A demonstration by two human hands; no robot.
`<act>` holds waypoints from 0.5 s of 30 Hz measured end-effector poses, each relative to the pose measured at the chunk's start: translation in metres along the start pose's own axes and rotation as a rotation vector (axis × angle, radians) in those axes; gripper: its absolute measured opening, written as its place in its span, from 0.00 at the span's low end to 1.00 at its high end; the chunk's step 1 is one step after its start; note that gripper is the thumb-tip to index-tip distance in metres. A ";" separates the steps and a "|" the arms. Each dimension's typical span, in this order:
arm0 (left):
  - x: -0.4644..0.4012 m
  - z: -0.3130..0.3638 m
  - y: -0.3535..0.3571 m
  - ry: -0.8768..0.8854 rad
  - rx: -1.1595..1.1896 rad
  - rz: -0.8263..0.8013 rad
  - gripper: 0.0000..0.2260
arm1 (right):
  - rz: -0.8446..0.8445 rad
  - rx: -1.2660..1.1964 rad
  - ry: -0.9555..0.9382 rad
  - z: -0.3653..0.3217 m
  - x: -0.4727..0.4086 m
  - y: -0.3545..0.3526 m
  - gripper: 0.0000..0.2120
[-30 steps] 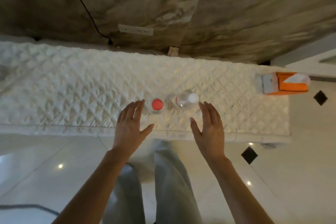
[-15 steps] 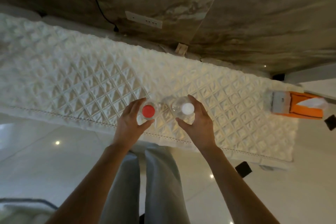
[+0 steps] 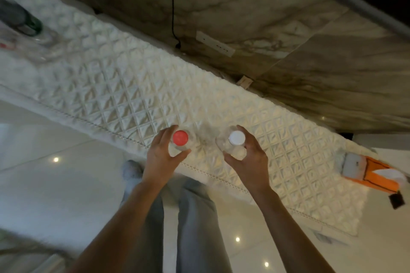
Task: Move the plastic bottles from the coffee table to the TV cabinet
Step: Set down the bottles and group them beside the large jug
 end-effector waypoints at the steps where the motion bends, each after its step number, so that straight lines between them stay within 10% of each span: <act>1: 0.000 -0.006 -0.011 -0.020 0.005 0.023 0.30 | -0.013 -0.005 -0.006 -0.013 -0.004 0.005 0.34; 15: -0.026 -0.121 -0.195 -0.185 0.146 0.177 0.30 | -0.072 -0.086 -0.020 -0.192 -0.048 0.122 0.34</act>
Point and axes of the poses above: each hand's wrist, its own x-axis away from the middle knuckle, its own y-axis out of the palm, z = x × y, the point moved 3 cm from there along -x, towards the middle knuckle, and after that the axes turned 2 degrees about -y, right-handed, at the moved point
